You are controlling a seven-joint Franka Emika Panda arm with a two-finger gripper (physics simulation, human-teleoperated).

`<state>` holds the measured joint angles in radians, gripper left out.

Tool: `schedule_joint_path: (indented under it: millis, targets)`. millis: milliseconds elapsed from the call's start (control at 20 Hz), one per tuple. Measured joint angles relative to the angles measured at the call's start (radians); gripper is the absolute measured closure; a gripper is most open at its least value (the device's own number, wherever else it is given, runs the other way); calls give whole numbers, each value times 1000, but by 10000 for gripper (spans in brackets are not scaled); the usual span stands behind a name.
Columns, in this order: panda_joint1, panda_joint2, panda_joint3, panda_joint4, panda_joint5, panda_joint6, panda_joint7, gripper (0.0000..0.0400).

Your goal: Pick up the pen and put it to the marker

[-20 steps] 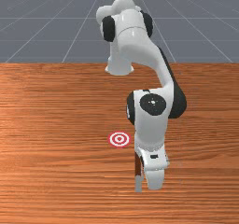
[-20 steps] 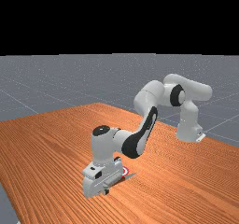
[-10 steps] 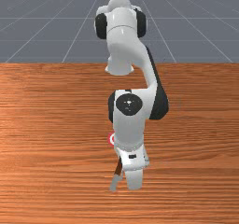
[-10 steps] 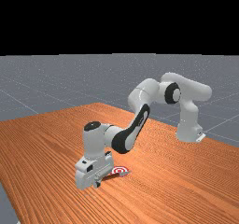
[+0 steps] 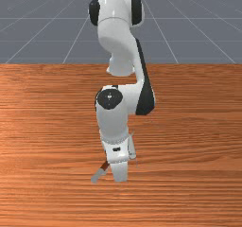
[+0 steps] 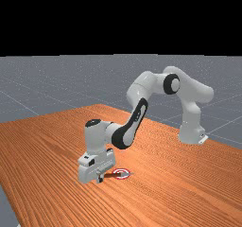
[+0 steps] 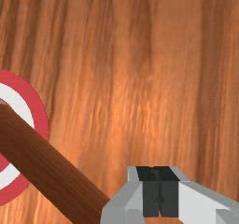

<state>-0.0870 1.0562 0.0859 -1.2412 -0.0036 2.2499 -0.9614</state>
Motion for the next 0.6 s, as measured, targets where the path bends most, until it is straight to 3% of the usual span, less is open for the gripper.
schedule_joint_path:
  millis: [200, 300, 600]
  targets:
    - [13, -86, -25, -154, -22, 35, 29, 399]
    - [22, -127, -37, -239, -34, 111, 43, 400]
    - [13, -333, -39, -647, 11, 318, 119, 400]
